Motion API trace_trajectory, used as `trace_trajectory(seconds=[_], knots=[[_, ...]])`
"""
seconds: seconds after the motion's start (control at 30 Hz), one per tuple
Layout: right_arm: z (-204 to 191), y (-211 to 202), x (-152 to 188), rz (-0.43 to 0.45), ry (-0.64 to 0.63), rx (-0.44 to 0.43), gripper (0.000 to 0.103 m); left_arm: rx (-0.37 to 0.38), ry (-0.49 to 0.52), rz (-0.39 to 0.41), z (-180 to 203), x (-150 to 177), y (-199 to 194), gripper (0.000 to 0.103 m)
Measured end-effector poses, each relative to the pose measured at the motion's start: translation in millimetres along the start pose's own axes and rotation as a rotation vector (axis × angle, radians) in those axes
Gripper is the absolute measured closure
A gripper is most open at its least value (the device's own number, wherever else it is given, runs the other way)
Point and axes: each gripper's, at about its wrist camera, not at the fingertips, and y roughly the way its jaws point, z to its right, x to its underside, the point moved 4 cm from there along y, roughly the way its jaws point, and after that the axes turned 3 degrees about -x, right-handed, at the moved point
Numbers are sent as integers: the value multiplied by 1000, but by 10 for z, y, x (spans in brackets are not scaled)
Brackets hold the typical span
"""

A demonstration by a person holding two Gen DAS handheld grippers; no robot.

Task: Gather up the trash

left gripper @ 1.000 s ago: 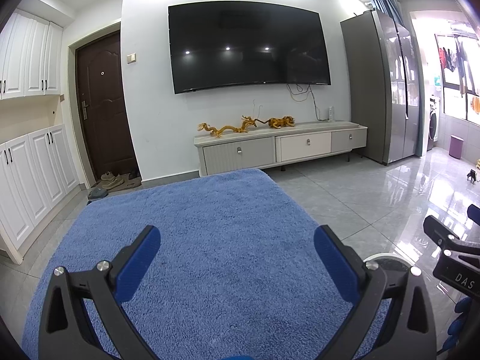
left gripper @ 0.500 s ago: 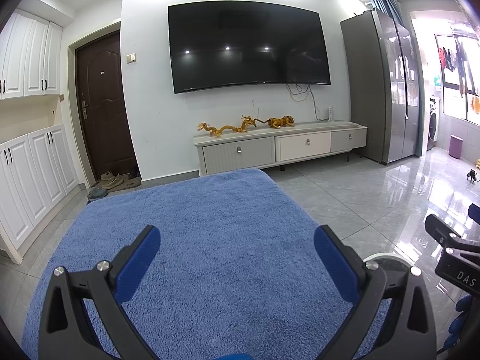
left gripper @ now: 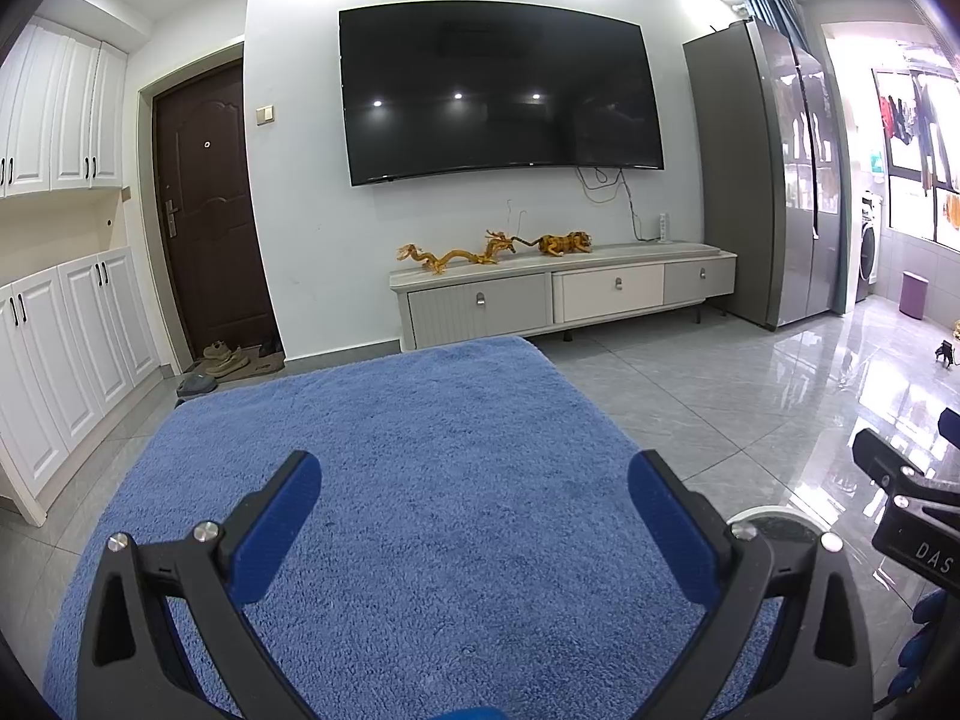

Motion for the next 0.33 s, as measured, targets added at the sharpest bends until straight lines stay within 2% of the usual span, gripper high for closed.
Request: trace_trajectory(seconds=[0.33], knots=[[0,-3,4,0,-1,2,0,1,-1,-1,-2,0,1,0]])
